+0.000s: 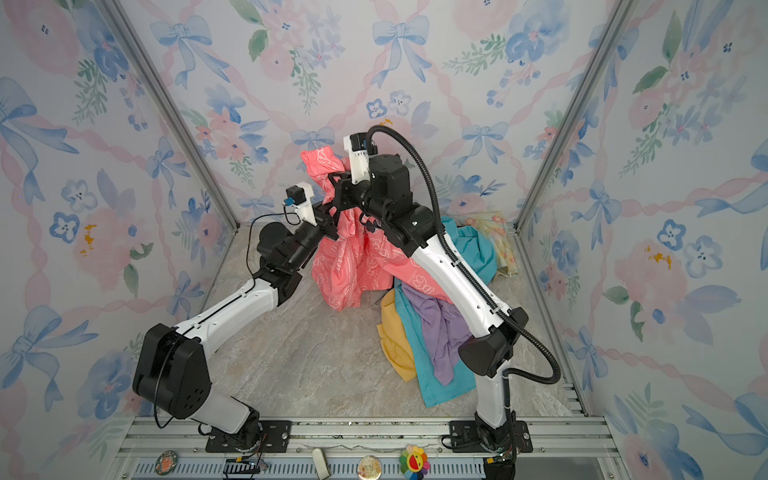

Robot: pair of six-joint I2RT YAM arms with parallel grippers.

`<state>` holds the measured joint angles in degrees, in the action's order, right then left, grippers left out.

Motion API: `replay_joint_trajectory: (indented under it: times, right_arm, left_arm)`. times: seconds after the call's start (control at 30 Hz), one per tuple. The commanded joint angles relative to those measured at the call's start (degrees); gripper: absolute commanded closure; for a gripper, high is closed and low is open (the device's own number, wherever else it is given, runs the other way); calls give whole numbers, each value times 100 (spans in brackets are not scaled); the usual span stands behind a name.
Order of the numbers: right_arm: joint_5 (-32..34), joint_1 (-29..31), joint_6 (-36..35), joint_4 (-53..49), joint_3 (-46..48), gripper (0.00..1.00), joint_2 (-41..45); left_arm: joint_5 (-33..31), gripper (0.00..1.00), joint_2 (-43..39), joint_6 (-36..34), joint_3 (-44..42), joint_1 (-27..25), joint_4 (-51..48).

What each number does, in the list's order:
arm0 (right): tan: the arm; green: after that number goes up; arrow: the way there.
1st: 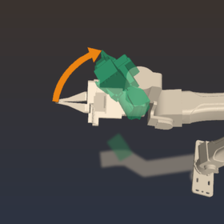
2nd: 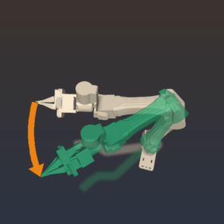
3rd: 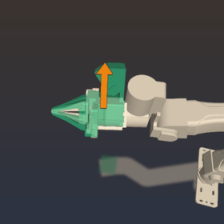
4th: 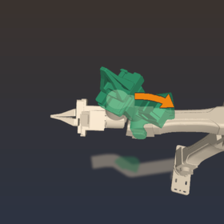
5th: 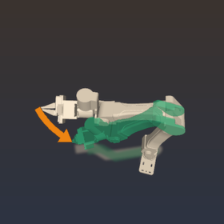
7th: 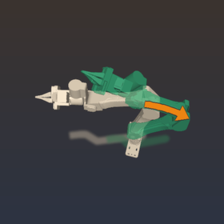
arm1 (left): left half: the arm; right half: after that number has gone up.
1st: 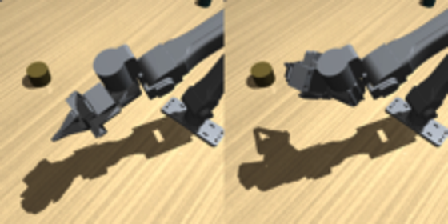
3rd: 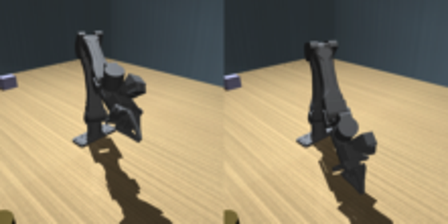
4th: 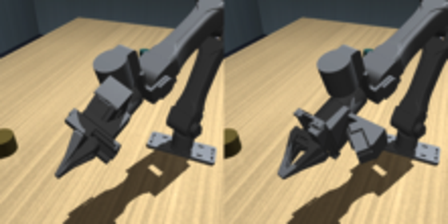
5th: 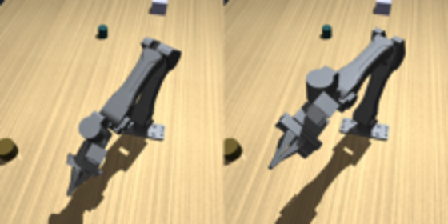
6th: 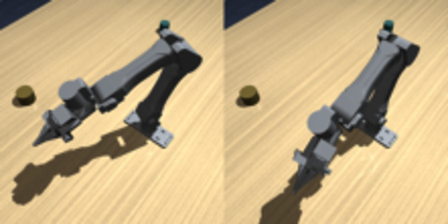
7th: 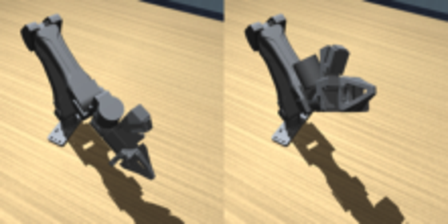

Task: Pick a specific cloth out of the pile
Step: 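Carry the pink jacket away with the left gripper while the right gripper releases and withdraws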

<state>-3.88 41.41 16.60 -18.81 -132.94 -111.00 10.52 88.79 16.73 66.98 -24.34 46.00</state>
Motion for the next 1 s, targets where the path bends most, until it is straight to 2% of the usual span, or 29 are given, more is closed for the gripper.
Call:
replay_joint_trajectory:
  times: [0.0, 0.23, 0.27, 0.3, 0.4, 0.47, 0.57, 0.73, 0.97]
  right_arm:
    - [-184, 10, 141, 563, 186, 100, 439]
    - [-133, -98, 60, 578, 683, 100, 647]
    - [-123, -118, 44, 599, 798, 96, 695]
    - [-122, -124, 30, 622, 930, 89, 731]
    - [-104, -159, -25, 744, 1335, 56, 909]
    - [-69, -192, -42, 917, 1695, 40, 1070]
    - [7, -204, -94, 1037, 2083, 23, 1285]
    - [181, -228, -233, 1093, 2719, 11, 1590]
    - [480, -282, -511, 926, 3412, 8, 2147]
  left_arm:
    - [105, 100, 94, 92, 220, 73, 366]
    - [29, 100, -86, 428, 260, 369, 635]
    - [-43, 100, -119, 439, 288, 390, 650]
    - [-81, 100, -141, 476, 304, 435, 686]
    - [-279, 100, -251, 520, 372, 577, 782]
    - [-445, 100, -355, 507, 435, 705, 822]
    - [-617, 100, -489, 532, 601, 920, 882]
    - [-917, 100, -618, 647, 885, 1249, 1060]
    - [-1109, 100, -632, 187, 1326, 1444, 1041]
